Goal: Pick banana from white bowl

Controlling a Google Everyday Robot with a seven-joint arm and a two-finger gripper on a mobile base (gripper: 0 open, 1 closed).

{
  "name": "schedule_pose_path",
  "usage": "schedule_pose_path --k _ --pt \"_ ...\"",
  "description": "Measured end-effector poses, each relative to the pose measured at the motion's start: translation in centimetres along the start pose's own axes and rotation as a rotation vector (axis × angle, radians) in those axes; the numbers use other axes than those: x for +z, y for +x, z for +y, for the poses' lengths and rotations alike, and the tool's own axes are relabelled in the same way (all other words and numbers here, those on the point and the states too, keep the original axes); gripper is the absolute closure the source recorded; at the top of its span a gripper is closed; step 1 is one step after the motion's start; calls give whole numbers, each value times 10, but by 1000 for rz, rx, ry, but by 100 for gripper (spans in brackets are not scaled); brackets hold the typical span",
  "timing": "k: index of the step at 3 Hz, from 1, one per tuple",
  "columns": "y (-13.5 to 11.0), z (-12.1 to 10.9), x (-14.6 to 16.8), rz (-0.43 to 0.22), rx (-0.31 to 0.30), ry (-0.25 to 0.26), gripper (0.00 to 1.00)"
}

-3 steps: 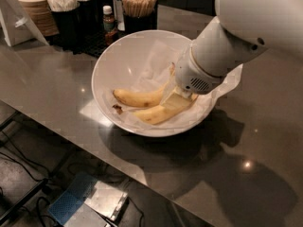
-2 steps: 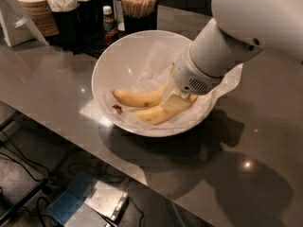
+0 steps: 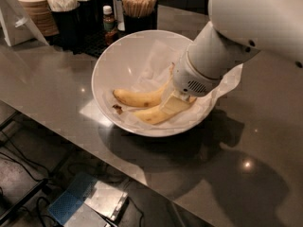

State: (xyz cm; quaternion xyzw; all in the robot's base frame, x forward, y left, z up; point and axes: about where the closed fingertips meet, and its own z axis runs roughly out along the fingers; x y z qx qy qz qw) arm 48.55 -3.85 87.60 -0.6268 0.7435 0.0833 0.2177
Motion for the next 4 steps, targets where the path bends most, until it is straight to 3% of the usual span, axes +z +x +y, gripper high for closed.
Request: schedule_pose_path --k 1,4 --pt "-2 6 -2 23 -15 -2 47" --pt "-12 7 0 59 -56 -14 48"
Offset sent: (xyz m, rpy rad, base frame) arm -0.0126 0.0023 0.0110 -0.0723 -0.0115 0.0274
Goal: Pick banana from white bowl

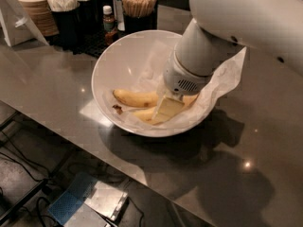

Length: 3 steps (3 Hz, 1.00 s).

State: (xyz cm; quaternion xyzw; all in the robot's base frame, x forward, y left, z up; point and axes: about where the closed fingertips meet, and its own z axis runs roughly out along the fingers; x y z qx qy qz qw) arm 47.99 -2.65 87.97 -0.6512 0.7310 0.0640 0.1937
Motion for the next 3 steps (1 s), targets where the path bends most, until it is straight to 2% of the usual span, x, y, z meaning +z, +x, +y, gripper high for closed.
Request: schedule_pose_path --k 3 --pt "-4 -11 21 16 -3 -47 48"
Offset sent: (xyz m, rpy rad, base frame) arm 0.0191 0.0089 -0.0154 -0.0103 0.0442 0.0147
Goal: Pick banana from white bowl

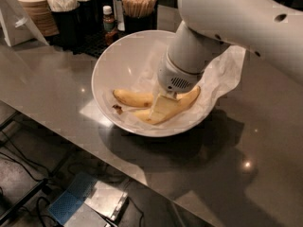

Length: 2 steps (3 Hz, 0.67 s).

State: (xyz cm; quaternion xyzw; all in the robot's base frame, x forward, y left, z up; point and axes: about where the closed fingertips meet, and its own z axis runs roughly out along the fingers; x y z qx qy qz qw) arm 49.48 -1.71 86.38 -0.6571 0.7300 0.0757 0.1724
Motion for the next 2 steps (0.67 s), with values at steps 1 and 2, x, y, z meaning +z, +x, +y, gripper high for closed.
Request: schedule_pose_path --k 1,2 --pt "1 0 10 11 1 -26 48" --pt "3 2 19 23 4 -53 48"
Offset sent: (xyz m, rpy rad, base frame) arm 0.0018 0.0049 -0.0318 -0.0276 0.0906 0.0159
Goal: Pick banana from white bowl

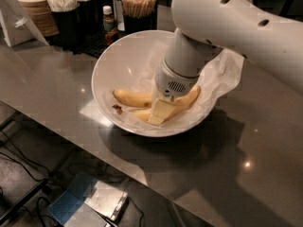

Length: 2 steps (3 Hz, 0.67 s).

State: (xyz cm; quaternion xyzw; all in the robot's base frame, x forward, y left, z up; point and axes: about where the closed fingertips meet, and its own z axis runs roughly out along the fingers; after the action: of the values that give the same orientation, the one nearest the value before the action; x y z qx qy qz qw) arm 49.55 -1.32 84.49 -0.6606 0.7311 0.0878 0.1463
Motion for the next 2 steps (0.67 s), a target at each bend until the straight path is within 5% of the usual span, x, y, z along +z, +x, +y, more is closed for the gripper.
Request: schedule_pose_path --k 1,2 --pt "3 3 6 6 8 -19 48" --pt "6 6 12 7 16 -31 67"
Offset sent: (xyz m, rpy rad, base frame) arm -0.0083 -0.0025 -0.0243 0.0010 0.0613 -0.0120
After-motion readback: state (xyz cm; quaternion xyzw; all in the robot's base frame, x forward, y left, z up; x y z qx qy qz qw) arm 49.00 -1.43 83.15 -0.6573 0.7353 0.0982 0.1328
